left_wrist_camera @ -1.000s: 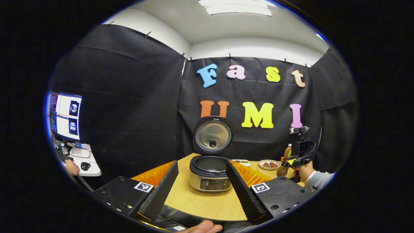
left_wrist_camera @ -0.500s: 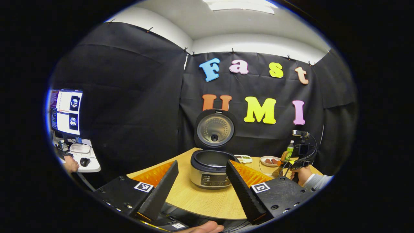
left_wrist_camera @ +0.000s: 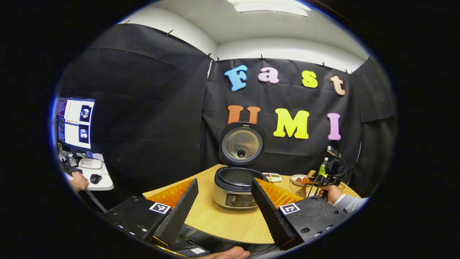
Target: Close the left gripper, press the button to open the rice cooker; take a wooden spoon from the chopstick holder with the right hand, scoop a spoonful of rice and pour it into the rice cooker, then put the wooden spoon back into the chopstick holder.
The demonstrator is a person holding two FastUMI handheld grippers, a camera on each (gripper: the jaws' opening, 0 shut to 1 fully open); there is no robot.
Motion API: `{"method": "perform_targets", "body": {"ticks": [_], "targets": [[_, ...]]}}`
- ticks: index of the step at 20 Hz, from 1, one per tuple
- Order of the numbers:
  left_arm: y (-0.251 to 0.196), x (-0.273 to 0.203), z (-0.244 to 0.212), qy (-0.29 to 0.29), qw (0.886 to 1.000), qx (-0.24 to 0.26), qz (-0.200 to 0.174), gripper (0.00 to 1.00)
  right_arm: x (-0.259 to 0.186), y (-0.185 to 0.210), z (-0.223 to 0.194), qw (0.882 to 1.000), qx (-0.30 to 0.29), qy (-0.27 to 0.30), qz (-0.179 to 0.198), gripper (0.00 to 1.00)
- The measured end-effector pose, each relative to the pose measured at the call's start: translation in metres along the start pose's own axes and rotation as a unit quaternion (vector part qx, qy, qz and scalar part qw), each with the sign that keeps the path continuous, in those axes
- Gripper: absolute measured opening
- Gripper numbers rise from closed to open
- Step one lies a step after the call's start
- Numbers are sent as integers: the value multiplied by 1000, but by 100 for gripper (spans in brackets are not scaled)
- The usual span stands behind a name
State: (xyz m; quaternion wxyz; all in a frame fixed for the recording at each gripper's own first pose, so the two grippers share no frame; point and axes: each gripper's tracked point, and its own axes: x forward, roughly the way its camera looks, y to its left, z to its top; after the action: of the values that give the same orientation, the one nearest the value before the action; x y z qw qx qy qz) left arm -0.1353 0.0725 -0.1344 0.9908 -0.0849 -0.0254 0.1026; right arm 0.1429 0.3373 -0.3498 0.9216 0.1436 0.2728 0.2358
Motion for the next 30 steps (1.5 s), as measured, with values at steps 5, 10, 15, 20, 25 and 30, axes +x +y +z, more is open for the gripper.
{"method": "perform_targets", "body": {"ticks": [5,10,15,20,25,30], "targets": [[2,-3,5,-4,1000,-17,-4,94,0,-12,8,990,133,11,39,7],[-2,-3,-4,8,1000,12,-2,95,-6,-15,14,986,161,2,50,7],[-6,-7,-4,7,998,63,7,94,-23,-36,38,978,196,-47,56,7],[-17,-10,-4,9,998,66,-13,94,-46,-52,63,941,310,-85,103,7],[-15,-13,0,10,997,71,-7,94,-61,-69,73,874,457,-99,134,7],[-16,-17,5,11,997,71,-9,95,-71,-77,72,821,547,-102,129,7]]}}
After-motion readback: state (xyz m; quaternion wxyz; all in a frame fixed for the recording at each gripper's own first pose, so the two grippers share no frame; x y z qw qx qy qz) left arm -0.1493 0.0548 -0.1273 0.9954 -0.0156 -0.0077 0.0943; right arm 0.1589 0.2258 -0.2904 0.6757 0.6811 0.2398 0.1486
